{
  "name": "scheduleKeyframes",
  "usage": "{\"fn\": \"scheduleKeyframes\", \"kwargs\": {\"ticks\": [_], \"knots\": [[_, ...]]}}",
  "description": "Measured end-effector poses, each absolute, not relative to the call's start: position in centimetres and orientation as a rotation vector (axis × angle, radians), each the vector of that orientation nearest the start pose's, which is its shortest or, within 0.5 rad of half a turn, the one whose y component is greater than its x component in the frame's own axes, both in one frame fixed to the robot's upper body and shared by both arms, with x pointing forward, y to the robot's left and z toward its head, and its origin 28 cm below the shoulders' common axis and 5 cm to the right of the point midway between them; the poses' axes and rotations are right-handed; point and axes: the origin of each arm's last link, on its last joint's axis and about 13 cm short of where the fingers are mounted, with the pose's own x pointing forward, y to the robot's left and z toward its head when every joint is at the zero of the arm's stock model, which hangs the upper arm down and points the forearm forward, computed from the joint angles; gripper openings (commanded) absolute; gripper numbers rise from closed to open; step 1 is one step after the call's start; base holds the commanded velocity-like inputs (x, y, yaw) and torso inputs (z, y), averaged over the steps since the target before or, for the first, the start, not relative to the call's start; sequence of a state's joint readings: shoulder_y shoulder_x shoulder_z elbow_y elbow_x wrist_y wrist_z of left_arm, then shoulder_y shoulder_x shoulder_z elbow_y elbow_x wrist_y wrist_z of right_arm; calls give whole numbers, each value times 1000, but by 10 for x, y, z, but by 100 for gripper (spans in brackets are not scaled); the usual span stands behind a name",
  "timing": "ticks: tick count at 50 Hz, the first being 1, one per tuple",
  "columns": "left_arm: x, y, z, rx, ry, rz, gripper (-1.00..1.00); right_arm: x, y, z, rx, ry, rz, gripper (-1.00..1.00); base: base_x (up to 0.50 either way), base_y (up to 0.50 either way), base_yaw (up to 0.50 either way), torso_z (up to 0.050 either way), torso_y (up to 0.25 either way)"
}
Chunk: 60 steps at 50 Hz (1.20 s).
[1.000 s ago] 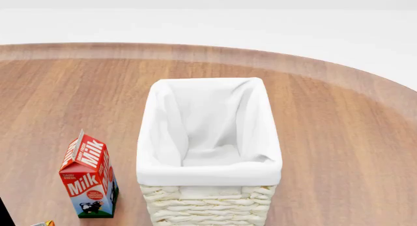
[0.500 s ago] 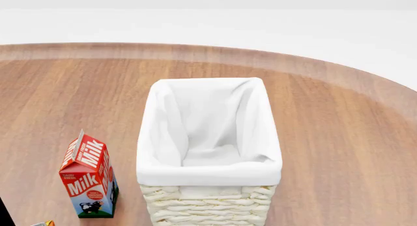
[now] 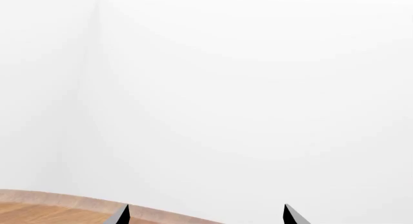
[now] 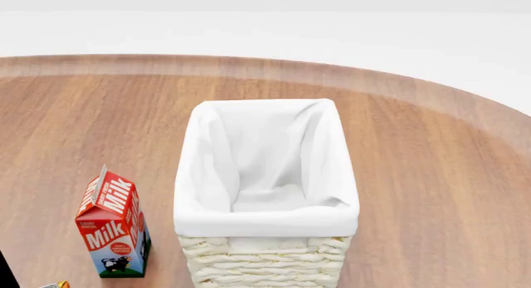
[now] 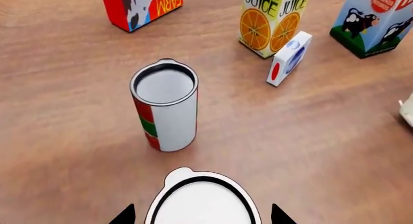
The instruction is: Pick up the alphabet soup, and put it in the basket.
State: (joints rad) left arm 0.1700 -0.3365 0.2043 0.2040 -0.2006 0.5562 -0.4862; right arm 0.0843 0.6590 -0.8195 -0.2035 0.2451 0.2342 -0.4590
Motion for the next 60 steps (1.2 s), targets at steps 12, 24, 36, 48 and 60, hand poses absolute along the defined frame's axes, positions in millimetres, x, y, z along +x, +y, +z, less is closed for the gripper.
{"fn": "scheduleKeyframes", "kwargs": {"ticks": [12,24,36,48,60], "knots": [[169,230,59,-108,-514,198,100,161,-116,1,-385,455,1212,100,0,0,0,0,0],[169,230,59,-108,-515,199,100,162,-114,-3,-411,465,1214,-100,0,0,0,0,0],[169,230,60,-108,-516,201,100,164,-115,-3,-424,448,1205,-100,0,1,1,0,0],[169,230,60,-107,-517,202,100,163,-116,-5,-414,444,1195,-100,0,1,1,0,0],[169,230,60,-106,-516,202,100,158,-117,4,-359,373,1170,-100,0,0,0,0,0]]}}
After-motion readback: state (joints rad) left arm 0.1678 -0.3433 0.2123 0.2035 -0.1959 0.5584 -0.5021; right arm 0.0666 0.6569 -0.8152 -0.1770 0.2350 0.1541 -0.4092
